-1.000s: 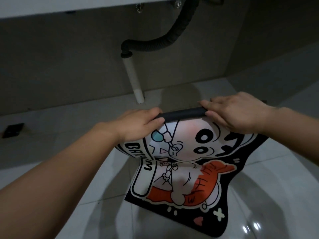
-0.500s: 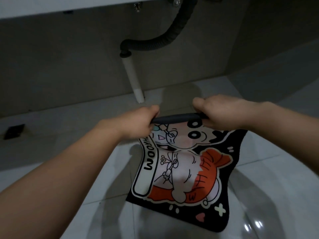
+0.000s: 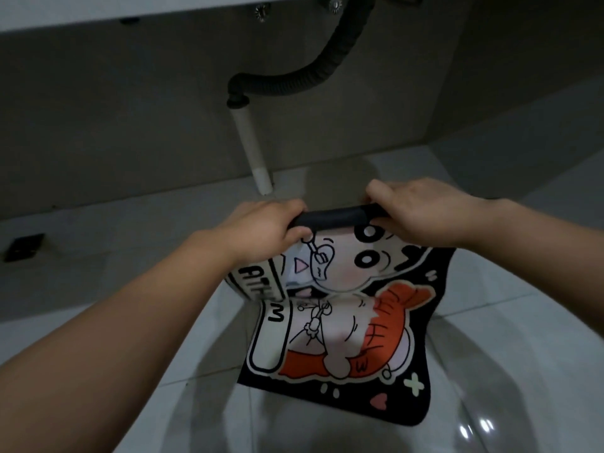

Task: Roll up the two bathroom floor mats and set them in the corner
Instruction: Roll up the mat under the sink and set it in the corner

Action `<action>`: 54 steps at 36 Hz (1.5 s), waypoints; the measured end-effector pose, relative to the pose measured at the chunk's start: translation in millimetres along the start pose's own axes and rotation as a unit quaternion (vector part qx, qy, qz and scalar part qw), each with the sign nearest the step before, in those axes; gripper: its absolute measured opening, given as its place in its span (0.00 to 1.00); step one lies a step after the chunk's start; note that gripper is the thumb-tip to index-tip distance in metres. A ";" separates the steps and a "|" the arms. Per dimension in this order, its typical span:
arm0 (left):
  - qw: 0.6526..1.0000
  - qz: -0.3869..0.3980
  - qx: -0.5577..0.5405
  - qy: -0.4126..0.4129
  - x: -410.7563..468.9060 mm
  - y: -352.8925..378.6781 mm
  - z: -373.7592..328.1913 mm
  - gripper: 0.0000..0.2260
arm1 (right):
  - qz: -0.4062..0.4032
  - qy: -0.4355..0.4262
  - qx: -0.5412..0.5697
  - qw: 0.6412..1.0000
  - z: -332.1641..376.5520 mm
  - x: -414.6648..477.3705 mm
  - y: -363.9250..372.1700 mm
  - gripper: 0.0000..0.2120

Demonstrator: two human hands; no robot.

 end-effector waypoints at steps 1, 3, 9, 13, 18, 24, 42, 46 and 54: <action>1.000 0.001 0.004 0.000 0.0 0.5 -1.1 0.08 | 0.012 0.012 0.002 1.000 -1.8 1.0 1.7 0.11; 1.000 -0.003 0.025 0.002 1.3 1.2 -3.8 0.10 | 0.040 0.026 -0.009 0.999 -3.3 3.4 7.1 0.10; 0.999 0.008 -0.029 -0.023 7.2 6.2 -4.6 0.10 | 0.084 0.099 0.003 0.992 -10.4 9.2 19.9 0.11; 1.000 -0.025 -0.004 0.005 6.7 4.3 -1.8 0.15 | 0.051 0.007 -0.085 0.995 3.8 12.0 20.0 0.14; 0.999 -0.020 0.003 0.029 3.8 2.5 -8.8 0.19 | 0.003 -0.040 -0.070 0.997 13.5 10.1 14.7 0.28; 0.999 -0.039 0.008 0.023 2.9 0.8 -7.1 0.12 | 0.045 0.006 -0.003 0.999 7.4 15.0 21.3 0.15; 0.980 0.121 -0.131 -0.084 0.8 34.1 4.4 0.08 | -0.014 -0.044 -0.035 0.998 33.5 20.8 12.3 0.11; 0.999 0.044 -0.012 -0.020 3.3 23.1 -6.7 0.04 | 0.043 0.000 -0.026 0.999 25.0 23.9 24.7 0.20; 0.990 -0.104 0.083 0.036 2.2 5.9 -21.8 0.10 | 0.207 0.149 0.160 0.954 6.3 15.3 54.9 0.09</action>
Point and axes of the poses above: each hand's wrist, its own x-axis towards the middle knuckle, its own y-axis out of the palm, z = x × y, the point moved 10 cm from there along x, towards the middle knuckle, and after that the axes turned 10 degrees about -z, right-handed, at the moved point
